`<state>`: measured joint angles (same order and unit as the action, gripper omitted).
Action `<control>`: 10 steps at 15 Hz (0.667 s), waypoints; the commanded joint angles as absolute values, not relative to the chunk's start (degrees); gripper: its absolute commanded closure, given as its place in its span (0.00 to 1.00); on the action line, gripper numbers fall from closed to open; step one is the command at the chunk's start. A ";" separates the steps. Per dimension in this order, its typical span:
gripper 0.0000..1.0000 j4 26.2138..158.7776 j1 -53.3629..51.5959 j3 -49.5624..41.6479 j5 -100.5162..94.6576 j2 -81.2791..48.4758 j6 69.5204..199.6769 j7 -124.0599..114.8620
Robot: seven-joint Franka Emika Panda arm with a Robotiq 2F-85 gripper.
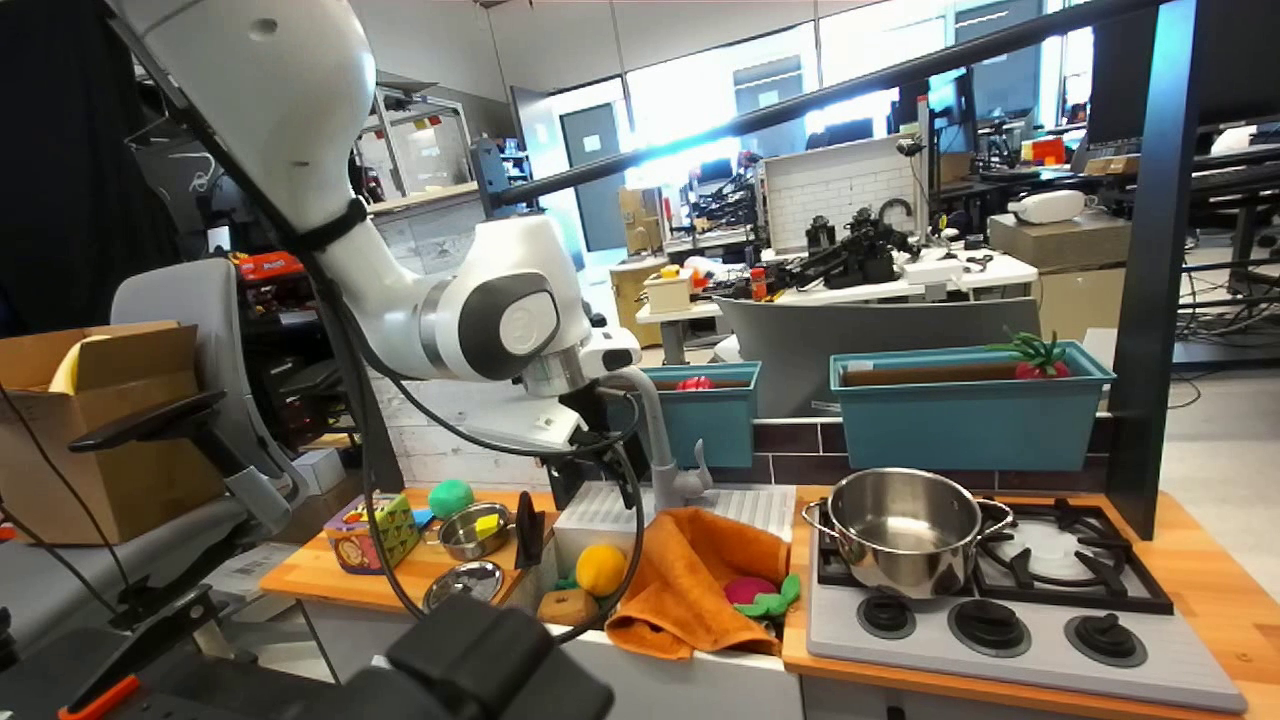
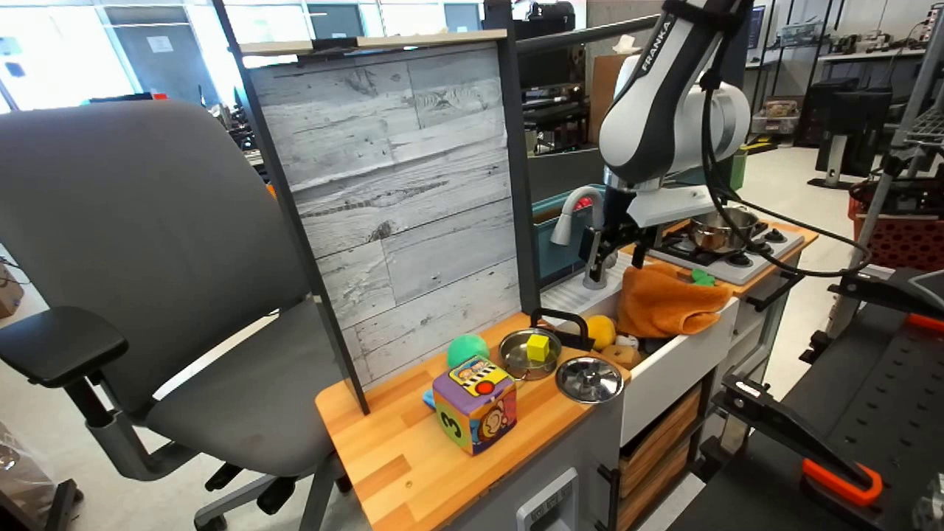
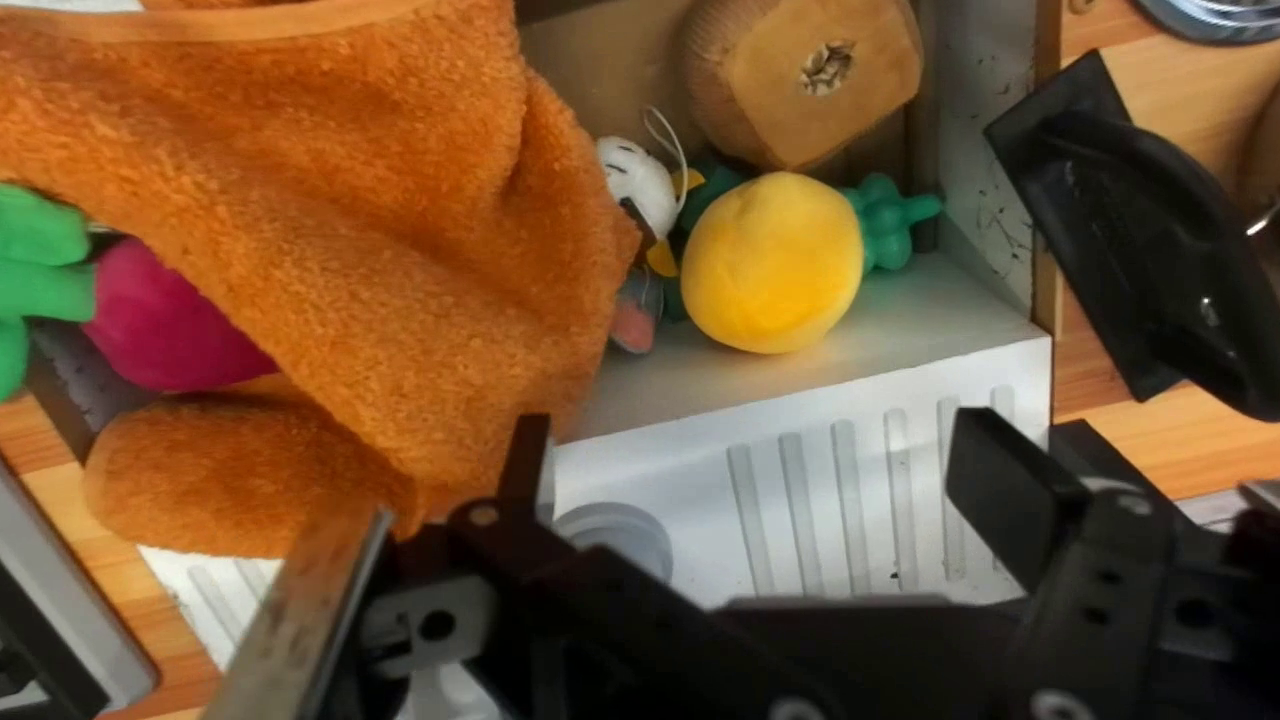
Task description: Pick the orange ball and put it in the pot on the stove
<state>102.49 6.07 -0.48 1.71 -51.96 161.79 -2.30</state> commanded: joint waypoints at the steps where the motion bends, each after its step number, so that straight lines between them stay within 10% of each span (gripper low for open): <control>1: 0.00 93.60 2.51 -2.70 1.69 -59.43 159.80 -4.55; 10: 0.00 81.03 0.49 -4.79 1.29 -69.58 149.90 -6.01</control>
<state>86.38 0.54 -3.83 1.60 -66.51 155.07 -5.17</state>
